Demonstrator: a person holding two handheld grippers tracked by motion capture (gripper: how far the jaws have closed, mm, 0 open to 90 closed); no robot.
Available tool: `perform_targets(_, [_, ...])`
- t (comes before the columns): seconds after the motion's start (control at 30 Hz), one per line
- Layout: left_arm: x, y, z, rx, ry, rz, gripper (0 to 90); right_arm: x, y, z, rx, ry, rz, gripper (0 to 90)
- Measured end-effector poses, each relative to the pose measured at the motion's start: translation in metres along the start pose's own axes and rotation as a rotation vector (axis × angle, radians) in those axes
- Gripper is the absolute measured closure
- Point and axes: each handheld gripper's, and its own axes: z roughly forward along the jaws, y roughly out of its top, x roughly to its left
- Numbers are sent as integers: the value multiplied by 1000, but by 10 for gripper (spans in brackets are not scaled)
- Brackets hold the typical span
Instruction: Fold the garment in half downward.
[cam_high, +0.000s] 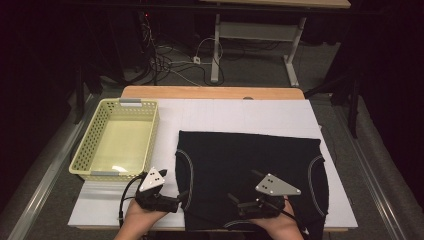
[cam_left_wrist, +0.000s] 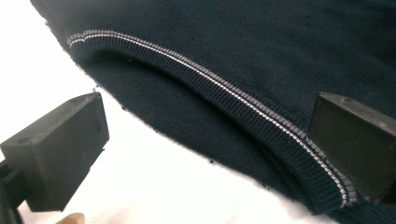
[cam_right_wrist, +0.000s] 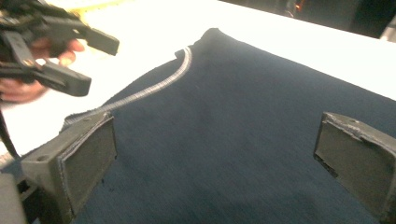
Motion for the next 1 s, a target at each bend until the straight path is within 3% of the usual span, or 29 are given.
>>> perform_targets(0.3, [1,-2,-3,-11,-5,-16,0,27,11,20,-22,90,-29,1])
perform_targets(0.5, [-1,-3,-4,-7,2,-9,0,37,6,23,-27,127,-29,1])
perform_targets(0.83, [-4,-2,-1,8,23,-4,0,52,-1,31,5,217,-22,1])
perform_targets(1.0, [-5,-1,1,21,30,-4,0,56,-5,35,30,239,-35,1])
